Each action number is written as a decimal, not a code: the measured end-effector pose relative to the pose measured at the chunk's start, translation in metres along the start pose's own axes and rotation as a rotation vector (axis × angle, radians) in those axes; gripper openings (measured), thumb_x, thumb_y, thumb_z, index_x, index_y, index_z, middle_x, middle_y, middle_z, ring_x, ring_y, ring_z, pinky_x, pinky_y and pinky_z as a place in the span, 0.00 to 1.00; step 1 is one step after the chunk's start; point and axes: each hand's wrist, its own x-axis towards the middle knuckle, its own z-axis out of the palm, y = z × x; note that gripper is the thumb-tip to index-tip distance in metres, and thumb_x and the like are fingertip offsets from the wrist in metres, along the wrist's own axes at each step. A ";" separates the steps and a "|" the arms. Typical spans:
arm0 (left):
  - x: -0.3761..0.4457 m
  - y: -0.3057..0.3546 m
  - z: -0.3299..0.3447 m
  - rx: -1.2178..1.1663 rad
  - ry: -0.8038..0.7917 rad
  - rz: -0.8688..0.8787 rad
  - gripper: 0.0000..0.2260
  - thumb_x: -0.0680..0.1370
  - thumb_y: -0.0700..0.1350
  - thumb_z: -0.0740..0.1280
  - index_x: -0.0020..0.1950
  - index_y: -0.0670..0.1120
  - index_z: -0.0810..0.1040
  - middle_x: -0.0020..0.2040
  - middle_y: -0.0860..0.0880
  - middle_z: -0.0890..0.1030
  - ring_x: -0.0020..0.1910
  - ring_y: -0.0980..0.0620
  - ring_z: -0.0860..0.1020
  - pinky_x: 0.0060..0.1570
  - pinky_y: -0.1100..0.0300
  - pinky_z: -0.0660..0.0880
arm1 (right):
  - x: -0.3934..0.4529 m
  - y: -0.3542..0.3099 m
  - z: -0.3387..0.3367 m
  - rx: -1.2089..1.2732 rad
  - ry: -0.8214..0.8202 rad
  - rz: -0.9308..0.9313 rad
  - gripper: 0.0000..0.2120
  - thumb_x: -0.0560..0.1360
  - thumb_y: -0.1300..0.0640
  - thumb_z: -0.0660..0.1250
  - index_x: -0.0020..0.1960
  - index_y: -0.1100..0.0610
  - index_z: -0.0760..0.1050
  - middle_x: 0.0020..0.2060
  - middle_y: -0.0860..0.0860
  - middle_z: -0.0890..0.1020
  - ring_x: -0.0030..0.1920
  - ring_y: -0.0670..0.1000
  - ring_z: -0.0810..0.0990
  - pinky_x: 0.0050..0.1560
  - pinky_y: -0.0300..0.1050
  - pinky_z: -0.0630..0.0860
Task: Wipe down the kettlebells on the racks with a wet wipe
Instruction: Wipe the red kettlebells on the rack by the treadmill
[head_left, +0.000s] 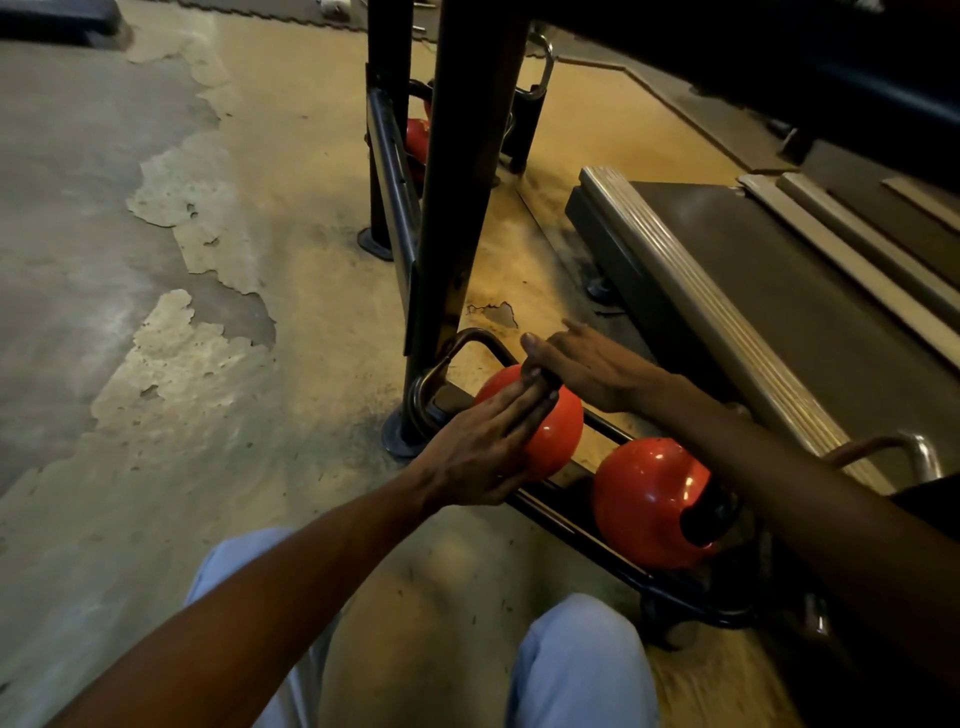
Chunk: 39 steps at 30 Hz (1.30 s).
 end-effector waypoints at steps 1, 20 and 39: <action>0.001 0.000 0.000 -0.014 -0.003 0.001 0.41 0.81 0.58 0.67 0.84 0.37 0.53 0.85 0.37 0.49 0.85 0.43 0.44 0.83 0.49 0.48 | -0.002 0.001 0.000 0.025 0.042 0.009 0.44 0.83 0.31 0.34 0.53 0.53 0.84 0.48 0.50 0.85 0.57 0.46 0.81 0.81 0.46 0.44; 0.018 -0.005 -0.028 -0.140 -0.129 -0.036 0.30 0.85 0.56 0.60 0.83 0.43 0.62 0.83 0.41 0.62 0.83 0.44 0.58 0.77 0.42 0.68 | -0.023 -0.021 0.017 2.096 0.437 0.676 0.53 0.78 0.25 0.52 0.82 0.69 0.53 0.71 0.71 0.71 0.69 0.68 0.75 0.69 0.62 0.71; 0.017 -0.011 -0.028 -0.147 -0.204 -0.020 0.36 0.82 0.61 0.63 0.83 0.41 0.61 0.83 0.41 0.61 0.83 0.43 0.59 0.70 0.41 0.75 | -0.031 -0.017 0.031 2.190 0.324 0.584 0.53 0.77 0.24 0.53 0.77 0.72 0.60 0.68 0.70 0.76 0.68 0.66 0.76 0.67 0.57 0.74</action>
